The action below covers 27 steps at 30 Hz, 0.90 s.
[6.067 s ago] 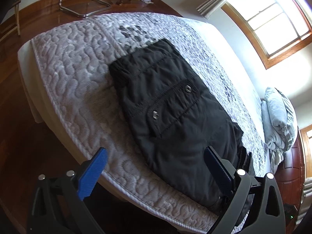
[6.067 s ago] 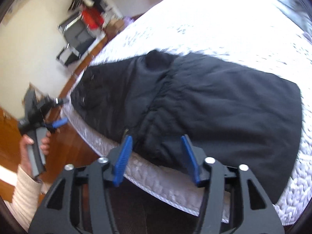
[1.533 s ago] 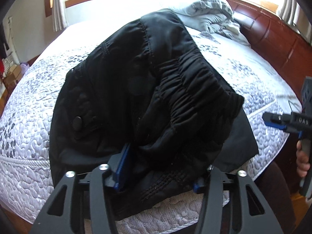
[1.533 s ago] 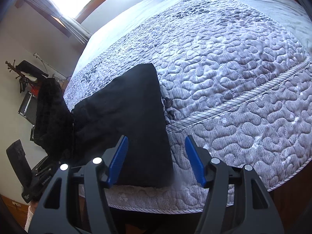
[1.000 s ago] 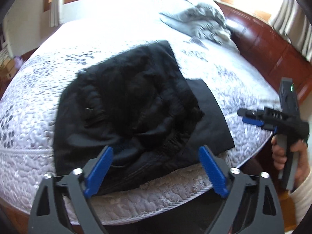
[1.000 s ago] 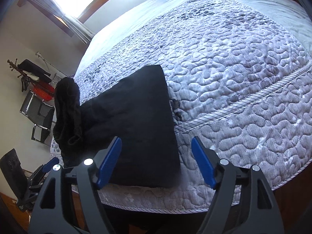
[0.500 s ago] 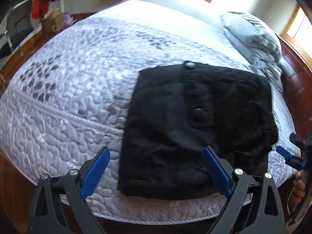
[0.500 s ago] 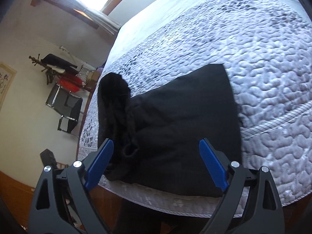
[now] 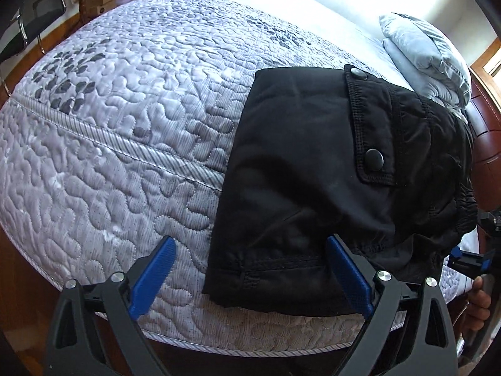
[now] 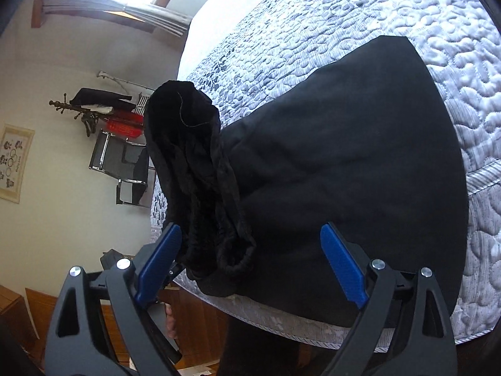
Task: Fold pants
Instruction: 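Grasp the loose pant leg end with the right tool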
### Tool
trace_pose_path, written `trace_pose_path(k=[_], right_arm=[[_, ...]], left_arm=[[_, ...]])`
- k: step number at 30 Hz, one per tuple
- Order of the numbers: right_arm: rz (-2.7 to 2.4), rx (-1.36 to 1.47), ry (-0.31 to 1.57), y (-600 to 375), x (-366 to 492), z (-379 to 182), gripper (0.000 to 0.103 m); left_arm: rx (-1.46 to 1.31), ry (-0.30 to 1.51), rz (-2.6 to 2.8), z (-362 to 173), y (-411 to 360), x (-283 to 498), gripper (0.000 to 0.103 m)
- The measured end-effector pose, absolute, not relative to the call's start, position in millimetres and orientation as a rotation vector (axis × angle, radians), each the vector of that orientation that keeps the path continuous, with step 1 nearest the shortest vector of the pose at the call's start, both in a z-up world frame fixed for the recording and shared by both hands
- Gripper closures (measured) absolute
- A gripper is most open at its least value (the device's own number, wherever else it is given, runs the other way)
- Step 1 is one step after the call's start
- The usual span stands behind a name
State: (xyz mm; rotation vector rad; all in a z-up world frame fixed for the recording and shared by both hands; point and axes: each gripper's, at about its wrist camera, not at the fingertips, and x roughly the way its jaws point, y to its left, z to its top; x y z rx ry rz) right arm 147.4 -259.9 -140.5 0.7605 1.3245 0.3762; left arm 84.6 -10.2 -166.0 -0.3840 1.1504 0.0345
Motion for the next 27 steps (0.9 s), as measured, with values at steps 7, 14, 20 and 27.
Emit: trace_pose_path(k=[7, 14, 20, 27], right_arm=[[0.415, 0.755, 1.314, -250.6, 152.6, -138.5, 0.013], [0.420, 0.827, 1.290, -254.7, 148.0, -141.7, 0.013], [0.414, 0.909, 1.264, -275.0, 136.9, -142.7, 0.012], [0.441, 0.871, 1.259, -264.2, 149.9, -134.3, 0.011]], left_arm=[[-0.385, 1.134, 0.048, -162.8, 0.6, 77.0, 0.006], [-0.429, 1.137, 0.059, -165.0, 13.4, 71.5, 0.006], [-0.419, 1.136, 0.056, -165.9, 13.8, 74.2, 0.006], [-0.425, 1.138, 0.049, -165.5, 10.0, 77.2, 0.006]])
